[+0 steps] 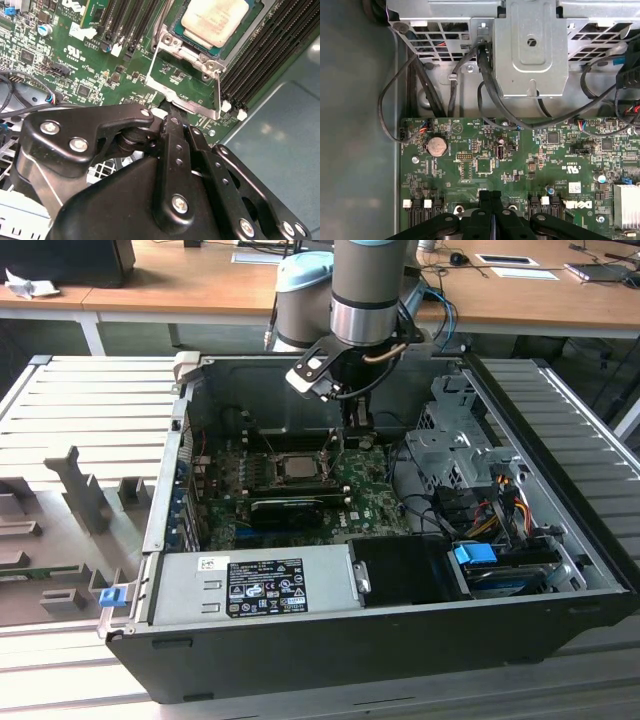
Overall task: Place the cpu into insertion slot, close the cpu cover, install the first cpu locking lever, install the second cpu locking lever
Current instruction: 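Close the cpu cover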
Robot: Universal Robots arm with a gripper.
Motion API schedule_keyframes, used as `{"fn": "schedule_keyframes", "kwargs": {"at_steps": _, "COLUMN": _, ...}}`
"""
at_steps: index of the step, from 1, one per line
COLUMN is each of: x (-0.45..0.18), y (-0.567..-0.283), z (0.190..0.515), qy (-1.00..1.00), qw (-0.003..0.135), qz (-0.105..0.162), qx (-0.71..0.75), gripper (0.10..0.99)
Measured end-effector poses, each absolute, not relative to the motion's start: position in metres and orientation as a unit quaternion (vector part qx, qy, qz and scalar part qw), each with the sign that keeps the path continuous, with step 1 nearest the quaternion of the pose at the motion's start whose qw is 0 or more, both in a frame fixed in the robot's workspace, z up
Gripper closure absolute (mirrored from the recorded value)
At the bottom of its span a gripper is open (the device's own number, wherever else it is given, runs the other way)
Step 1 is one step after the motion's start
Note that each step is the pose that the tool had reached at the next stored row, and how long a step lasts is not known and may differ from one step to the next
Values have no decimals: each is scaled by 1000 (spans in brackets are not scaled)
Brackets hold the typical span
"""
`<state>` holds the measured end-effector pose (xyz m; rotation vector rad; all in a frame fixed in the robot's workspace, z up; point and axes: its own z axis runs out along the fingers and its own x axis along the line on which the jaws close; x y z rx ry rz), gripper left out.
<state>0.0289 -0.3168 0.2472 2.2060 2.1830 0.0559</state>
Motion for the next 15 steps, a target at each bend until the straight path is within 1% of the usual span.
{"fn": "schedule_keyframes", "kwargs": {"at_steps": 15, "x": 23, "y": -317, "z": 247, "qy": 703, "qw": 19, "qz": 18, "qx": 711, "gripper": 980}}
